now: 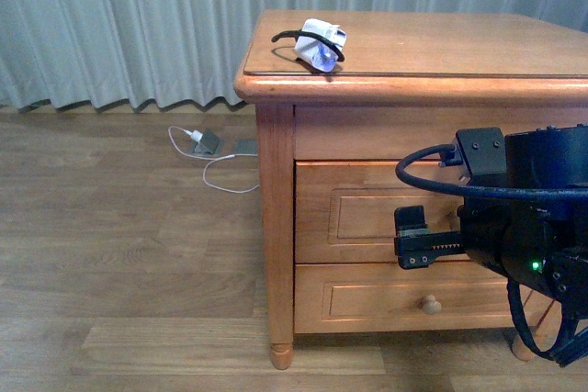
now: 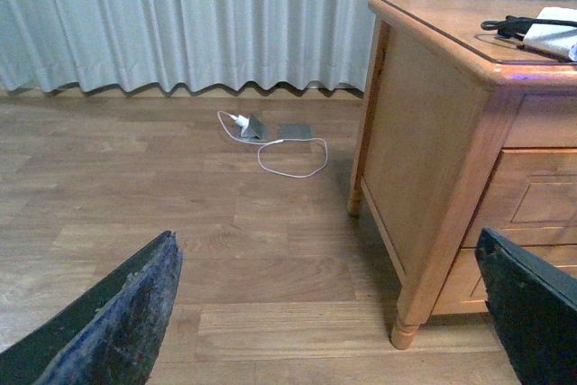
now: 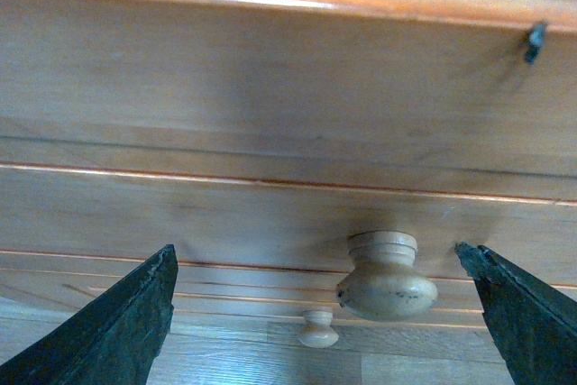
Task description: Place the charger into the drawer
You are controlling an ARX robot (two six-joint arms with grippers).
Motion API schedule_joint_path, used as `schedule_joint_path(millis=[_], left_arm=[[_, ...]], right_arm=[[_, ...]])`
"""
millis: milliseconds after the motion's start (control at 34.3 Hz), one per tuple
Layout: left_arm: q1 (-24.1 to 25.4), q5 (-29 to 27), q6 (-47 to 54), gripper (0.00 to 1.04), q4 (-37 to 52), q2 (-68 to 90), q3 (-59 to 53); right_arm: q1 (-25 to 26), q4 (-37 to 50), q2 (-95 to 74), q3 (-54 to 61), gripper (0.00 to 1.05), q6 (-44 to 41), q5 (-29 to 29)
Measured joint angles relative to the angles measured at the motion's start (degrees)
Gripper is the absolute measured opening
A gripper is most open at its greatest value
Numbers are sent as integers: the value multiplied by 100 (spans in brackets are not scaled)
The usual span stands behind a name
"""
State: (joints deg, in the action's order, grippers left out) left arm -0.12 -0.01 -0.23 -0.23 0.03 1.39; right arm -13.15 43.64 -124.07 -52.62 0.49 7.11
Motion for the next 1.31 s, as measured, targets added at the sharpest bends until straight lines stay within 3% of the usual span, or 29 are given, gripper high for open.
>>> schedule_joint_path(millis=[58, 204, 379, 525, 817, 1313], left_arm=[[0, 0, 0, 98, 0, 0, 0], [0, 0, -2, 98, 0, 0, 0], [0, 0, -2, 98, 0, 0, 0], [0, 0, 0, 98, 0, 0, 0], [0, 0, -2, 98, 0, 0, 0], [0, 0, 0, 98, 0, 0, 0]], right_arm=[[11, 2, -13, -4, 95, 2, 20], [44, 13, -15, -4, 75, -4, 61], [85, 17, -15, -4, 41, -26, 76], [101, 24, -15, 17, 24, -48, 59], [114, -57, 192, 317, 23, 2, -101], [389, -874, 2063, 2439, 22, 173, -977]])
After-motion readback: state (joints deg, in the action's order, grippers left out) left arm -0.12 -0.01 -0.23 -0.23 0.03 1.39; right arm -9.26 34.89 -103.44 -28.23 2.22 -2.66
